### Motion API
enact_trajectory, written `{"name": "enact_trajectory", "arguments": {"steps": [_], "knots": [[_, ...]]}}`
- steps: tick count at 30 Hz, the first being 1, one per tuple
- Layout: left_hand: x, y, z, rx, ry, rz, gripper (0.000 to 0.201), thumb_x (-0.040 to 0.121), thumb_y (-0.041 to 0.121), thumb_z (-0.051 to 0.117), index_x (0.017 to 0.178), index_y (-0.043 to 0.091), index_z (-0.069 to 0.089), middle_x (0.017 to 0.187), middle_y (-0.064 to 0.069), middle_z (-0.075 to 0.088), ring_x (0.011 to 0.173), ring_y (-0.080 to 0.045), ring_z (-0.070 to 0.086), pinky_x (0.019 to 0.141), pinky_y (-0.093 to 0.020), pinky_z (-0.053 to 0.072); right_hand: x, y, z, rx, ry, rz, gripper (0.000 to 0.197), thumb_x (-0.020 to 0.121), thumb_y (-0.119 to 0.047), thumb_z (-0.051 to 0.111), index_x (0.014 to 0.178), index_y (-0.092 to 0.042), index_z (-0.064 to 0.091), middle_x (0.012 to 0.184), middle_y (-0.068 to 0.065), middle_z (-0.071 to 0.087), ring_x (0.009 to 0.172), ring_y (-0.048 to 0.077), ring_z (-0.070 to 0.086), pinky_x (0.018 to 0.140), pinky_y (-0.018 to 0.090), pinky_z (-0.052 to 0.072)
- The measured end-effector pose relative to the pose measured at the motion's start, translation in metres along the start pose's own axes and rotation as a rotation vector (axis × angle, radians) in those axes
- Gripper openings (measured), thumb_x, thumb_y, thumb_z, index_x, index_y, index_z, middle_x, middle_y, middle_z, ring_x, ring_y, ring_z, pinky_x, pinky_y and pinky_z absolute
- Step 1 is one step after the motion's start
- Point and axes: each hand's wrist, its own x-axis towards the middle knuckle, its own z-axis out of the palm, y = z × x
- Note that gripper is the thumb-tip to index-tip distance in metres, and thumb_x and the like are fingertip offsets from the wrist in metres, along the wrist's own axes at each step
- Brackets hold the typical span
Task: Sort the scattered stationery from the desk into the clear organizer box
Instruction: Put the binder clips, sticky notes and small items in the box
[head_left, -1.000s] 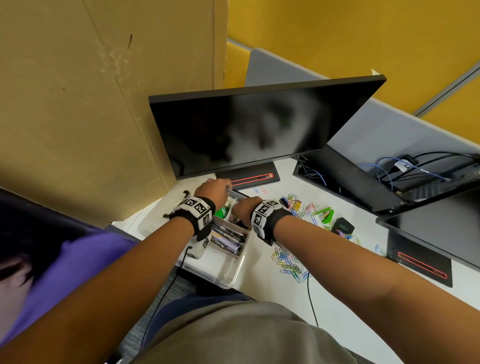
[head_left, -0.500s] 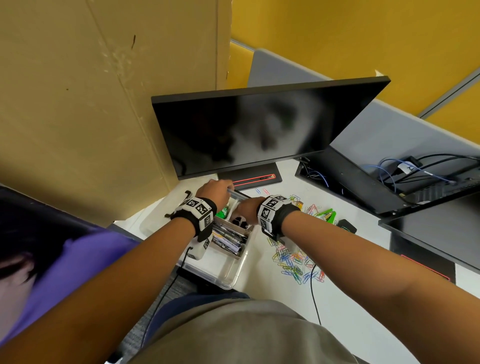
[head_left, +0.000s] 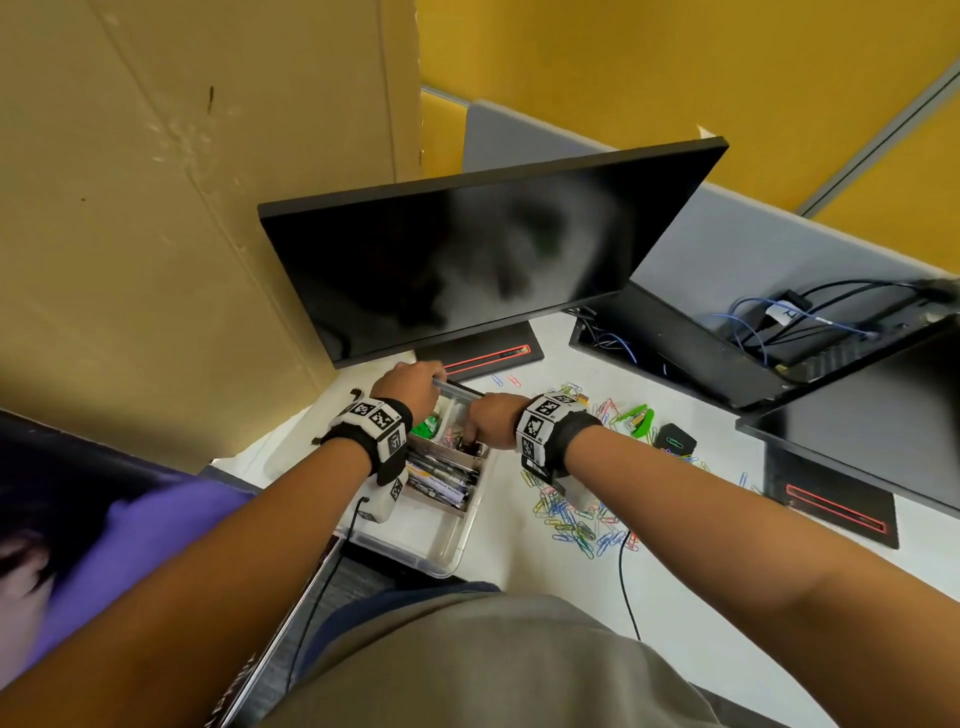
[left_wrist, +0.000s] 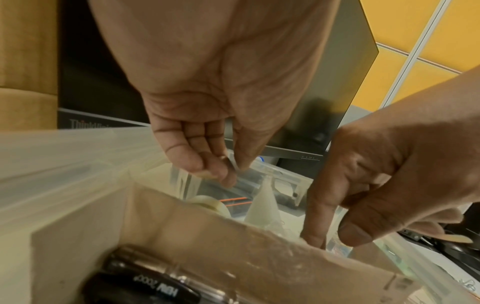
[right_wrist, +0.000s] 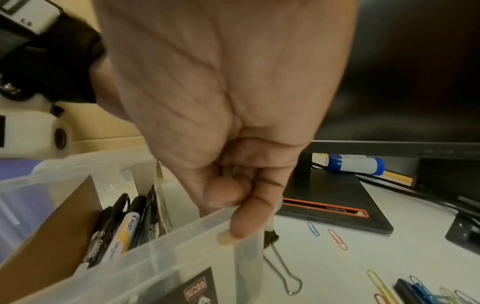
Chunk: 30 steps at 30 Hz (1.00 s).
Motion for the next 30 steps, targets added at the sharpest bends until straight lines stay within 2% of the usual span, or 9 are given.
{"name": "enact_trajectory", "arguments": {"steps": [4,8,10,12,17,20,23,27,30], "knots": [[-0.003,0.004,-0.001,0.029,0.013,-0.002,0.025,0.095,0.015,0.046,0.110,0.029,0.059,0.106,-0.010,0.059,0.081,-0.025,0.056,0.071,-0.030,0.041,-0.005,0.007,0.000,0.143,0.066,-0.019,0.035,0.092,-0.007,0.050,0.119,-0.018,0.069,0.118,0.005,0.068,0.088,0.022,0.062,0.080,0.027,0.050],[-0.007,0.014,-0.001,0.043,0.029,-0.010,0.027,0.094,0.014,0.049,0.114,0.028,0.060,0.110,-0.011,0.060,0.089,-0.029,0.060,0.078,-0.033,0.047,-0.025,0.027,-0.007,0.437,0.214,-0.075,0.025,0.090,-0.011,0.052,0.104,-0.016,0.073,0.093,0.000,0.071,0.072,0.015,0.067,0.069,0.034,0.058],[-0.010,0.024,-0.002,0.031,0.041,-0.002,0.026,0.094,0.012,0.048,0.111,0.026,0.063,0.107,-0.009,0.061,0.087,-0.027,0.060,0.080,-0.033,0.049,-0.034,0.044,-0.006,0.571,0.301,-0.051,0.026,0.092,-0.007,0.049,0.104,-0.016,0.070,0.088,-0.002,0.071,0.055,0.001,0.061,0.059,0.033,0.057],[-0.010,0.035,0.000,0.008,0.055,0.014,0.021,0.096,0.016,0.047,0.103,0.024,0.066,0.101,-0.005,0.064,0.083,-0.024,0.061,0.079,-0.034,0.053,-0.043,0.062,-0.005,0.655,0.385,0.014,0.028,0.091,-0.005,0.048,0.102,-0.020,0.068,0.086,-0.003,0.072,0.047,0.002,0.058,0.058,0.036,0.058],[-0.006,0.067,0.008,0.004,0.018,0.028,0.018,0.097,0.022,0.049,0.089,0.020,0.065,0.088,-0.003,0.066,0.081,-0.023,0.063,0.079,-0.037,0.056,-0.053,0.107,0.004,0.731,0.513,0.234,0.024,0.094,-0.004,0.048,0.101,-0.016,0.068,0.093,0.007,0.072,0.058,0.010,0.060,0.047,0.014,0.044],[-0.002,0.076,0.014,0.022,-0.015,-0.017,0.017,0.096,0.027,0.053,0.097,0.018,0.067,0.083,-0.001,0.059,0.083,-0.024,0.060,0.084,-0.036,0.053,-0.050,0.130,0.018,0.694,0.520,0.351,0.022,0.093,-0.012,0.051,0.087,-0.028,0.065,0.096,0.006,0.071,0.073,0.018,0.065,0.066,0.023,0.047],[0.003,0.076,0.020,0.043,-0.017,-0.043,0.016,0.095,0.028,0.054,0.099,0.017,0.064,0.082,0.001,0.060,0.079,-0.022,0.055,0.083,-0.035,0.052,-0.044,0.144,0.039,0.624,0.488,0.466,0.021,0.093,-0.014,0.050,0.083,-0.029,0.062,0.100,0.006,0.069,0.087,0.025,0.065,0.072,0.027,0.048],[0.002,0.076,0.022,0.021,0.024,-0.049,0.014,0.097,0.029,0.053,0.093,0.017,0.057,0.067,0.008,0.050,0.076,-0.020,0.054,0.081,-0.034,0.051,-0.032,0.150,0.065,0.492,0.371,0.539,0.021,0.095,-0.015,0.049,0.109,-0.013,0.066,0.110,0.012,0.067,0.099,0.032,0.064,0.081,0.036,0.052],[0.003,0.077,0.023,0.032,0.041,-0.058,0.016,0.098,0.030,0.051,0.092,0.015,0.055,0.074,0.003,0.053,0.079,-0.021,0.052,0.079,-0.034,0.047,-0.021,0.149,0.076,0.422,0.328,0.490,0.026,0.095,-0.016,0.052,0.119,-0.015,0.060,0.118,0.011,0.063,0.108,0.032,0.061,0.082,0.037,0.047]]}}
